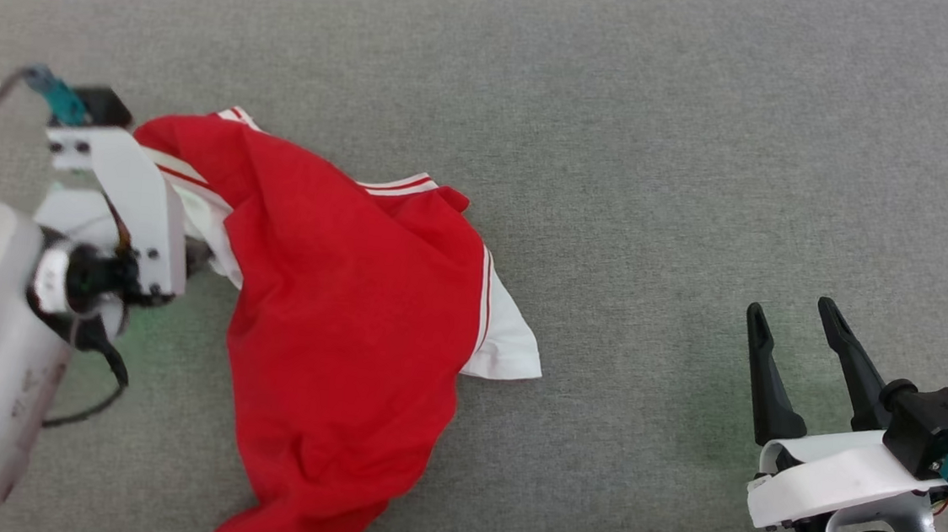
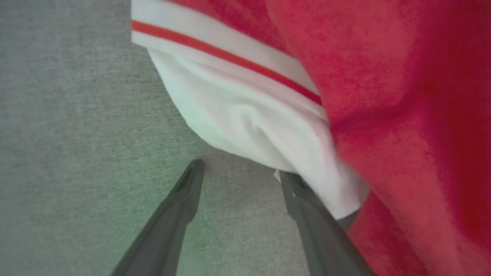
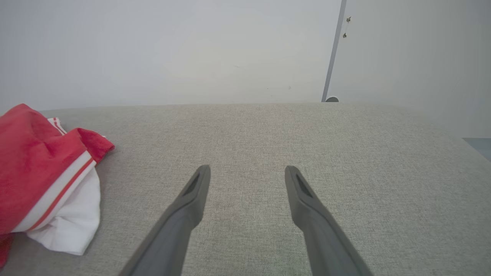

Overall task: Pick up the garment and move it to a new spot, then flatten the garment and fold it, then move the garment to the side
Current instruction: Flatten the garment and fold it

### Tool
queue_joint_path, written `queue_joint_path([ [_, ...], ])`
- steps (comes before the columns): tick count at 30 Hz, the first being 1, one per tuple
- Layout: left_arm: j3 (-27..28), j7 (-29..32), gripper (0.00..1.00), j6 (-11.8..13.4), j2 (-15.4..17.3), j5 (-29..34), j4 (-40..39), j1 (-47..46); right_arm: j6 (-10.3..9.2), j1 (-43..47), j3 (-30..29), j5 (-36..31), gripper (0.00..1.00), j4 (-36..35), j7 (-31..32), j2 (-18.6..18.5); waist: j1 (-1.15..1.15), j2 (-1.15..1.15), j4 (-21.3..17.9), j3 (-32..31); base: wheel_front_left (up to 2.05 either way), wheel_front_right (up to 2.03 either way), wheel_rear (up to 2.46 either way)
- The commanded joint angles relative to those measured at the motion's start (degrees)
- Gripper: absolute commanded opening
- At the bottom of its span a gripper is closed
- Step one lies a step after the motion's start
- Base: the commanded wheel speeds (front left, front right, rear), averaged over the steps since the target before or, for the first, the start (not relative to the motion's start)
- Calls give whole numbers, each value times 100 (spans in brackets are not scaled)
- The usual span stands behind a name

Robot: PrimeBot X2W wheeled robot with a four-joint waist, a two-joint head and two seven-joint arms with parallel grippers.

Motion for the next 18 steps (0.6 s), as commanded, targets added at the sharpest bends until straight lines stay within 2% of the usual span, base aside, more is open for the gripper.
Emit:
queue_joint_path([
  [1, -77, 61, 100, -14, -32, 15, 63, 152, 2, -5, 28, 13, 100, 7, -43, 4, 0, 0, -35, 17, 0, 0, 0],
  [2, -98, 58, 77, -49, -64, -10, 87, 207, 2, -10, 31, 19, 100, 11, -47, -1, 0, 0, -51, 24, 0, 0, 0],
  [3, -98, 58, 77, -49, -64, -10, 87, 207, 2, -10, 31, 19, 100, 11, -47, -1, 0, 0, -51, 24, 0, 0, 0],
  [4, -93, -6, 30, -111, -123, -64, 94, 254, 2, -17, 31, 21, 100, 16, -51, -8, 0, 0, -63, 32, 0, 0, 0],
  [5, -68, -41, 0, -152, -169, -123, 120, 295, 2, -19, 29, 19, 100, 20, -55, -8, 0, 0, -72, 35, 0, 0, 0],
  [12, 6, -264, 0, -232, -169, -177, 277, 280, 2, 38, -29, -12, 100, 26, -50, -8, 0, 0, -73, 19, 0, 0, 0],
  [18, 20, -228, 0, -183, 83, -63, 73, 176, 2, 89, -109, -46, 100, 35, -18, 4, 0, 0, 47, -83, 0, 0, 0],
])
